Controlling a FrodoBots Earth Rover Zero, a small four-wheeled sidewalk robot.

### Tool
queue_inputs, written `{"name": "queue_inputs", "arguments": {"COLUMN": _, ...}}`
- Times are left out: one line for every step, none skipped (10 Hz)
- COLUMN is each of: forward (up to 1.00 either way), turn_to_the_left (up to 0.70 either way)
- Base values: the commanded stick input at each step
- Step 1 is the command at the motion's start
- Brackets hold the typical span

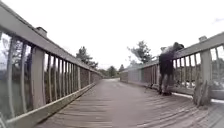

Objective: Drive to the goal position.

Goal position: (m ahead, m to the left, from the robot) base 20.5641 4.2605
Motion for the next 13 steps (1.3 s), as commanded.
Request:
{"name": "queue_inputs", "arguments": {"forward": 0.45, "turn_to_the_left": 0.0}}
{"name": "queue_inputs", "arguments": {"forward": 0.45, "turn_to_the_left": 0.0}}
{"name": "queue_inputs", "arguments": {"forward": 0.45, "turn_to_the_left": 0.0}}
{"name": "queue_inputs", "arguments": {"forward": 0.45, "turn_to_the_left": 0.0}}
{"name": "queue_inputs", "arguments": {"forward": 0.45, "turn_to_the_left": 0.0}}
{"name": "queue_inputs", "arguments": {"forward": 0.45, "turn_to_the_left": 0.0}}
{"name": "queue_inputs", "arguments": {"forward": 0.45, "turn_to_the_left": 0.0}}
{"name": "queue_inputs", "arguments": {"forward": 0.45, "turn_to_the_left": 0.0}}
{"name": "queue_inputs", "arguments": {"forward": 0.45, "turn_to_the_left": 0.0}}
{"name": "queue_inputs", "arguments": {"forward": 0.45, "turn_to_the_left": 0.0}}
{"name": "queue_inputs", "arguments": {"forward": 0.45, "turn_to_the_left": 0.0}}
{"name": "queue_inputs", "arguments": {"forward": 0.45, "turn_to_the_left": 0.0}}
{"name": "queue_inputs", "arguments": {"forward": 0.45, "turn_to_the_left": 0.19}}
